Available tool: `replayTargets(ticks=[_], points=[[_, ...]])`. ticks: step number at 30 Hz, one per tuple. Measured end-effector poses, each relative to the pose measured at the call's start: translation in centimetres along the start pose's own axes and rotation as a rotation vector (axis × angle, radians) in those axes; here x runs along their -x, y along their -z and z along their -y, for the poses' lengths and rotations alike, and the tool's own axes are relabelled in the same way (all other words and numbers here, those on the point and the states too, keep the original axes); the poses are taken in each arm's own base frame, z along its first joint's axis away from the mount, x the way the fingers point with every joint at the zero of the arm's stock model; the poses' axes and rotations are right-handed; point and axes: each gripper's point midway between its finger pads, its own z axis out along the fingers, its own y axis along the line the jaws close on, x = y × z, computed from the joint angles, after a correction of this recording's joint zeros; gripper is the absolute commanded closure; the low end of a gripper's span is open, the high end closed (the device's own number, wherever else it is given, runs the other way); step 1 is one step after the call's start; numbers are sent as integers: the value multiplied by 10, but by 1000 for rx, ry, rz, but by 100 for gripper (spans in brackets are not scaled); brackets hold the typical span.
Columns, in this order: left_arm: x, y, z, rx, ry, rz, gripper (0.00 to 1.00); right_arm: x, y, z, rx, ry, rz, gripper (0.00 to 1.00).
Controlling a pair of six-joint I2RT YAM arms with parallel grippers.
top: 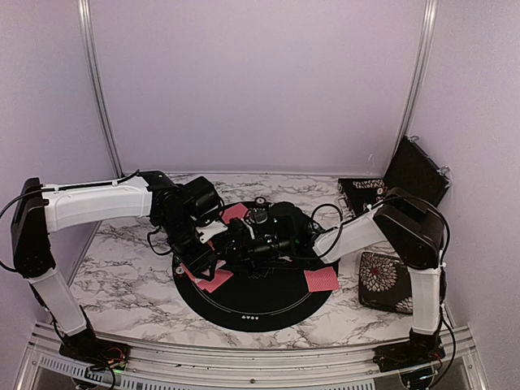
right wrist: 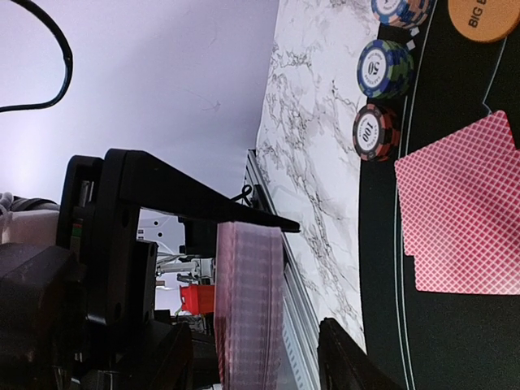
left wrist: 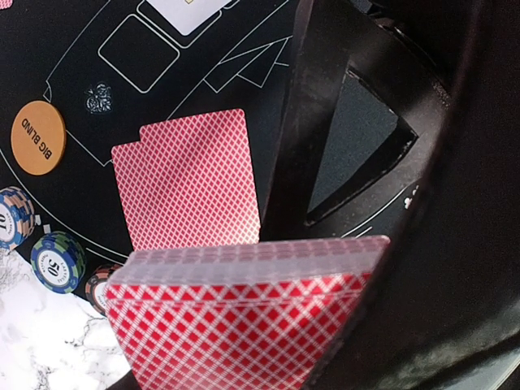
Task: Distribute texas hold em gaming equipment
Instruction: Pick up the poker card from the face-down deck piles.
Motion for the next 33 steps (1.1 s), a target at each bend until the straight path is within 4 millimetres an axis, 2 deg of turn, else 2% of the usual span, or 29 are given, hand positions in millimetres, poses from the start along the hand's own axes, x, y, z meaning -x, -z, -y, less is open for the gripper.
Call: replayTargets(ticks=[19, 33], points=[[-3, -2, -1, 4, 1, -9, 45, 1, -2, 10, -10, 4, -5, 63], [-2, -2, -2, 8, 1, -6, 45, 10, 6, 10, -17, 28, 17, 65]])
